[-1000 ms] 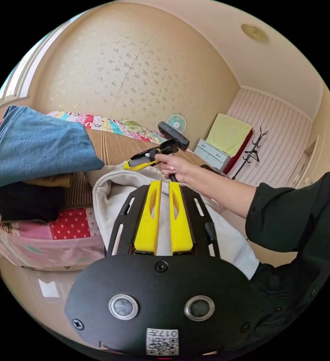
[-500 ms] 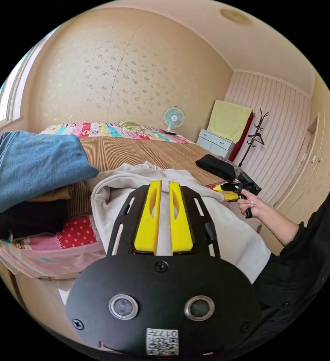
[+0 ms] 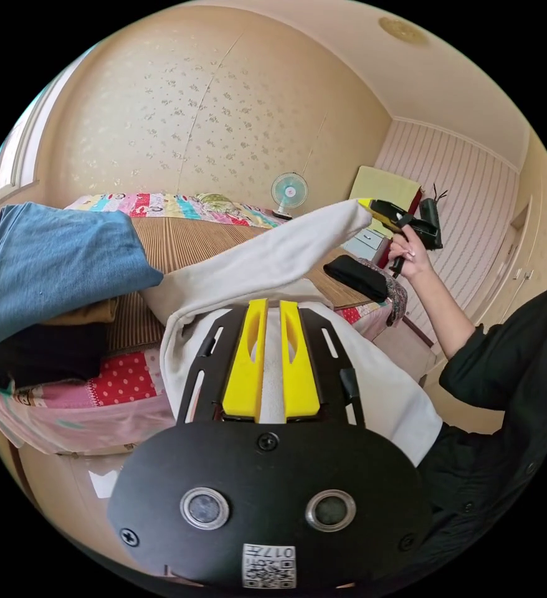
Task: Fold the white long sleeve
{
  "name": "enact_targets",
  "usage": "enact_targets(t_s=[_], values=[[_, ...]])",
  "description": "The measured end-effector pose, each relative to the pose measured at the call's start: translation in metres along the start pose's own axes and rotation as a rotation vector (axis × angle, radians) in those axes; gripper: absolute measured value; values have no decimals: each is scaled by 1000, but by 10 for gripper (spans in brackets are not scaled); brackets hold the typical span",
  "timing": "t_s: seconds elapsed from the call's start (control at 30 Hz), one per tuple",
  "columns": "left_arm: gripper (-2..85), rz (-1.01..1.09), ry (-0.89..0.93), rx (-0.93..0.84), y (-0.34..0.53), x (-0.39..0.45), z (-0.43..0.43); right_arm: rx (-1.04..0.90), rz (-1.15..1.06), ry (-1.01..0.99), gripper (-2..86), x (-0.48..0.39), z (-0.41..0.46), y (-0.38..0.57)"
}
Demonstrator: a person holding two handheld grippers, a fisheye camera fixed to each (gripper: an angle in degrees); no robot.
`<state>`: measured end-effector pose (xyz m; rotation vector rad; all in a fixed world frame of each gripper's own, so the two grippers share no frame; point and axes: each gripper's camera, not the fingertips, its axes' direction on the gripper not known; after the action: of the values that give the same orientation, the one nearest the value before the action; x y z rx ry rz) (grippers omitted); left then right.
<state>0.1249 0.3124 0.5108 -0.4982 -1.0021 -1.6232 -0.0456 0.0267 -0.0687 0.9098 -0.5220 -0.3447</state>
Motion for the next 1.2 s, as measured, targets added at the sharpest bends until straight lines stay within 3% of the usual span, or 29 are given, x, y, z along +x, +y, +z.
enact_targets(t_s=[0.07, 0.13, 0.23, 0.37, 0.53, 0.7, 0.8, 1.0, 1.2], values=[[46, -1, -1, 7, -6, 5, -4, -35, 81, 72, 28, 21, 13, -9], [46, -5, 2, 10, -12, 9, -7, -154, 356, 113, 32, 73, 42, 9], [48, -11, 14, 22, -23, 15, -14, -283, 572, 179, 47, 121, 69, 67], [59, -9, 30, 56, -45, 26, -49, -365, 694, 264, 85, 138, 61, 117], [86, -93, 64, 39, -64, 8, -122, -349, 664, 89, 100, 123, -16, 150], [153, -326, 376, -266, -29, -56, -138, -410, 738, -225, 107, 120, -72, 213], [182, -410, 394, -396, 9, -58, -147, -462, 785, -263, 114, 112, -96, 255], [172, -326, 650, -550, 16, -30, -183, -409, 967, -488, 151, 110, -131, 317], [104, -250, 654, -623, 2, -4, -210, -473, 973, -656, 158, 105, -146, 344]])
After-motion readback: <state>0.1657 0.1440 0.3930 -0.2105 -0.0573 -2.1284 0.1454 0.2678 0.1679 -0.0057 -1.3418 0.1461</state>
